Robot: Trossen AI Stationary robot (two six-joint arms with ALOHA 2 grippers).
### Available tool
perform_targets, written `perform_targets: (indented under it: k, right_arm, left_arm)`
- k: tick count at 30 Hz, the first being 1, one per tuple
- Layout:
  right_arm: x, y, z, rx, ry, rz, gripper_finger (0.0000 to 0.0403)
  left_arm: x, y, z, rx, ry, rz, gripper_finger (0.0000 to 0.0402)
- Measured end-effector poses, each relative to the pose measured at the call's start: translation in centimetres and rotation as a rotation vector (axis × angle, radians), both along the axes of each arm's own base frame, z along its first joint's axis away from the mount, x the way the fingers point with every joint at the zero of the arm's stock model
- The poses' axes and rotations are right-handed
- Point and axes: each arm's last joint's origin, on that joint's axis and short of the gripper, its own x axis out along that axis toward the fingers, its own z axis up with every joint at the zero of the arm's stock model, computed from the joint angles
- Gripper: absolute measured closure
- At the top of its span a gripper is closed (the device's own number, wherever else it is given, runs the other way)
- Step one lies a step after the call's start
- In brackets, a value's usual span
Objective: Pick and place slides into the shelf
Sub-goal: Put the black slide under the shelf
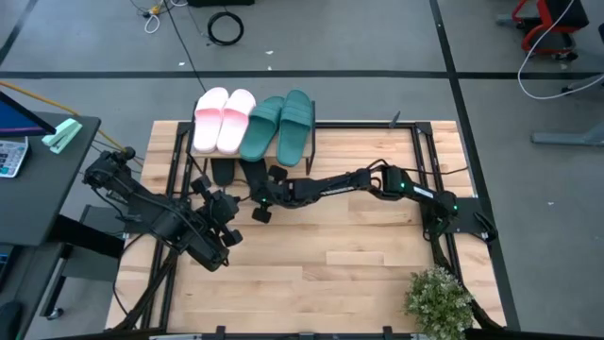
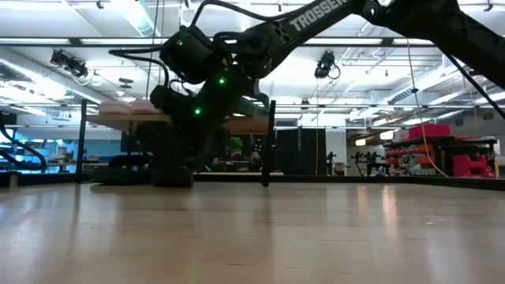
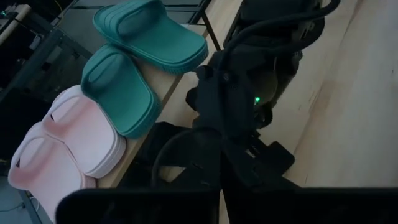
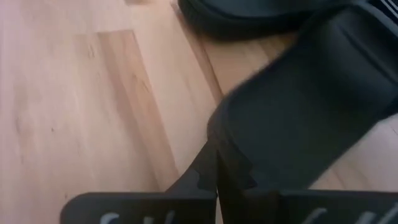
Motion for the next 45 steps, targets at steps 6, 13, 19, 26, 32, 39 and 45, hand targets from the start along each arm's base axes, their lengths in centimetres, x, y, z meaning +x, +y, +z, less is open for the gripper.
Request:
perform_targets:
  k: [6, 13, 19, 26, 32, 39, 45]
  right_arm:
    - [0.4, -2.1, 0.5, 0.046, -0.082, 0.043, 0.0403]
    - [0.5, -3.2, 0.7, 0.078, -0.111, 0.085, 0.0403]
    - [0.5, -0.5, 0.5, 0.034, -0.059, 0.128, 0.0403]
    - [0.2, 2.3, 0.2, -0.088, -0.004, 0.033, 0.0403]
    - [-0.5, 1.5, -0.2, -0.129, 0.049, -0.117, 0.0403]
    - [-0.4, -1.2, -0.1, -0.094, 0.006, -0.188, 0.0403]
    - [-0.4, -2.4, -2.4, -0.028, 0.023, -0.198, 0.0403]
  left_arm:
    - [0.0, 0.0, 0.0, 0.001, 0.000, 0.000, 0.0379]
    - [0.0, 0.0, 0.0, 0.001, 0.000, -0.001, 0.0397]
    - [0.0, 0.0, 0.0, 0.001, 0.000, 0.000, 0.0384]
    - [0.0, 0.0, 0.0, 0.002, 0.002, -0.001, 0.0388]
    - [0.0, 0.0, 0.0, 0.003, 0.002, -0.001, 0.0395]
    - [0.0, 0.0, 0.0, 0.001, 0.001, 0.000, 0.0379]
    - [0.0, -0.1, 0.0, -0.004, 0.003, -0.003, 0.0393]
